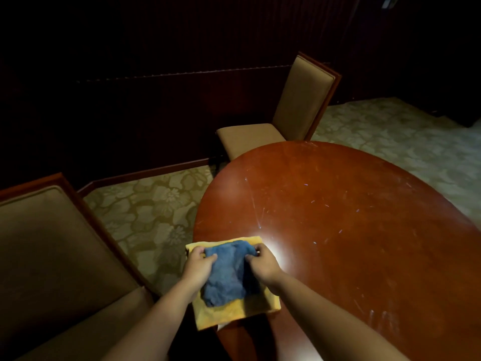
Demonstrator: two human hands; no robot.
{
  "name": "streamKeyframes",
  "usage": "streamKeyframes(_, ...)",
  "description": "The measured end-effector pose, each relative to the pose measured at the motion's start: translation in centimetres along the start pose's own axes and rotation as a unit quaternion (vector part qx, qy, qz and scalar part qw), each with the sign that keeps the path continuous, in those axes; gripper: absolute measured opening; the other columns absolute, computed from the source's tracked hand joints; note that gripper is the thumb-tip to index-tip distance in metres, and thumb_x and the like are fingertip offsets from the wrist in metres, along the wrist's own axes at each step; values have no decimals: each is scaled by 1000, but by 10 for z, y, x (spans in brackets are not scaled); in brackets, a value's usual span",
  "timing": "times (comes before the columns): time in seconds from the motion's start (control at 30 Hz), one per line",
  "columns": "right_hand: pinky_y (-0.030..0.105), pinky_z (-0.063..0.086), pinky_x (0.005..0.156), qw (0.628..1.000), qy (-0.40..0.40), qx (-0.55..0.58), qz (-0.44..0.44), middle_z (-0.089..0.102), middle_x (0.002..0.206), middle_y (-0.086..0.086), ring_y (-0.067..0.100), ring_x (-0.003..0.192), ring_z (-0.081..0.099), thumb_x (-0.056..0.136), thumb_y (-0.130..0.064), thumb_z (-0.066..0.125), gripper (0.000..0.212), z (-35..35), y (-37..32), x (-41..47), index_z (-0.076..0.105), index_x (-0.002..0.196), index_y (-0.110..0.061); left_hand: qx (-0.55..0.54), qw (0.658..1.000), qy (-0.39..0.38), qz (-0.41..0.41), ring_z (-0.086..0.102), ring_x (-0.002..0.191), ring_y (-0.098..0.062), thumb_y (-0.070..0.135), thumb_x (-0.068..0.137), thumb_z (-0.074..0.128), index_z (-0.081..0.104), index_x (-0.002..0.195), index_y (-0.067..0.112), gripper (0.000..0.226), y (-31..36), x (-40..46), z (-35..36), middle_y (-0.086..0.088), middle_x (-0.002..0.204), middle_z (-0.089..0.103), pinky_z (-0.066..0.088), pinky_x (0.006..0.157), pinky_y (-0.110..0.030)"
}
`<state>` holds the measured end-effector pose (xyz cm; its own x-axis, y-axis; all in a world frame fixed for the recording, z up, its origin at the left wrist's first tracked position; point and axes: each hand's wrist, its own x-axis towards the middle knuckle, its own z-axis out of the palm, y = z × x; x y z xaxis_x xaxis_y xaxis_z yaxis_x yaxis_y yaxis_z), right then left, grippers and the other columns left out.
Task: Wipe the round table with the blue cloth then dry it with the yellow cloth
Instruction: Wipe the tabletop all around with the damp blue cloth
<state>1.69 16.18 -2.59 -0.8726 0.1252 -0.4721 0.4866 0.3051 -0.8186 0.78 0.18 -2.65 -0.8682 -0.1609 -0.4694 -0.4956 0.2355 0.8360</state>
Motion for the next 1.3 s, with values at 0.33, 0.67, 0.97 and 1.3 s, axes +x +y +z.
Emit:
streamKeyframes(0.33,17,41,59,995,36,84,-40,57,83,4,15,77,52,91,-5,51,10,-37,2,-29,49,97,-13,11,998,-21,59,58,86,-20,16,99,48,49,108,13,9,16,-36,26,-7,96,60,45,73,-29)
streamKeyframes(0.67,18,41,58,990,95,101,-10,51,79,0,13,69,48,89,-6,55,19,-102,66,-76,42,94,-18,6,990,-134,-44,64,87,-25,5,86,65,42,123,18,46,8,-109,97,-7,100,63,51,65,-30)
streamKeyframes(0.97,16,42,79,994,46,88,-53,59,110,10,17,97,53,85,15,48,42,-153,107,-112,56,116,-14,25,966,-255,-24,58,114,-23,1,52,87,31,144,29,112,-2,-146,132,-4,130,53,53,90,-42)
streamKeyframes(1.3,25,48,84,992,-106,-61,-13,53,131,10,22,114,53,65,4,79,85,-186,112,-142,42,141,-6,265,934,-231,61,47,111,-15,-6,59,83,56,131,17,80,1,-189,150,-2,126,48,44,83,-19)
